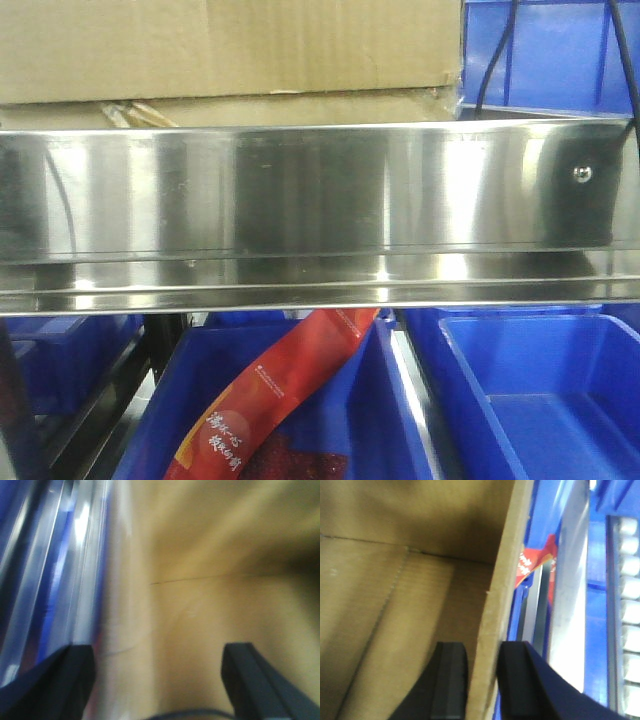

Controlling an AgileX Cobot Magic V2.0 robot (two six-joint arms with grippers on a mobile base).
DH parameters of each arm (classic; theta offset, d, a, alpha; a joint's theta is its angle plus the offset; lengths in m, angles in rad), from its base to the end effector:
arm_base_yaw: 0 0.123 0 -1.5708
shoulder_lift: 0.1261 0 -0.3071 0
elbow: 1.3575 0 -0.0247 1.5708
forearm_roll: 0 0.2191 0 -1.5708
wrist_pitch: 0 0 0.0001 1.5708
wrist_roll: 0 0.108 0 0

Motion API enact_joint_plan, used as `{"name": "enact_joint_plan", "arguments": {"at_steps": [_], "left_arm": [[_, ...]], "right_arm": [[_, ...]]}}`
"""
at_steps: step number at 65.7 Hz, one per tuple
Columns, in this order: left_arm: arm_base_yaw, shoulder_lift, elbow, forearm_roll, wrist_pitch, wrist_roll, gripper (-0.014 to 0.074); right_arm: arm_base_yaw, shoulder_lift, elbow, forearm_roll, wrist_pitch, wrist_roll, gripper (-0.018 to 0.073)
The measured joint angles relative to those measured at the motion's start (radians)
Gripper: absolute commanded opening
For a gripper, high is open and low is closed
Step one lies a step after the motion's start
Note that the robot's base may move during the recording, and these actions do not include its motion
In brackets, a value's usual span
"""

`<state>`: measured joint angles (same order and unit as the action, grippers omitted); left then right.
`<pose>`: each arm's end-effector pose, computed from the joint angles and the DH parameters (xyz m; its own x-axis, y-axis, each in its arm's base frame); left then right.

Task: Grab carton from right shelf to conveyor
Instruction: 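Lift the carton with both grippers and pull it off the shelf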

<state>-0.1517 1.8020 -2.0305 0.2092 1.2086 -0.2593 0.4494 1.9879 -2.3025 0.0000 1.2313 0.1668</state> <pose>0.3738 -0.0359 0.4201 -0.7573 -0.0660 -0.6497 -0.1139 0.9930 0.0319 0.3815 0.1840 0.4146 -0.7273 -0.1664 -0.6659 -0.3181 0.9414 0.1121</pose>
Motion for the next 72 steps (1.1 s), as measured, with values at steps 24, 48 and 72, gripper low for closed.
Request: {"name": "enact_joint_plan", "arguments": {"at_steps": [24,48,72], "left_arm": [[0.002,0.012,0.0,-0.023,0.004,0.017,0.0204],[0.0,0.029,-0.049,-0.053,0.027,-0.001,-0.0006],[-0.02,-0.018,-0.276,-0.069,0.043,-0.001,-0.0006]], "right_arm": [[0.0,0.0,0.0,0.0,-0.002,0.0,-0.006],[0.0,-0.012,0.0,0.007,0.005,0.002,-0.006],[0.004,-0.137,0.006,0.0,0.011,0.015,-0.006]]}}
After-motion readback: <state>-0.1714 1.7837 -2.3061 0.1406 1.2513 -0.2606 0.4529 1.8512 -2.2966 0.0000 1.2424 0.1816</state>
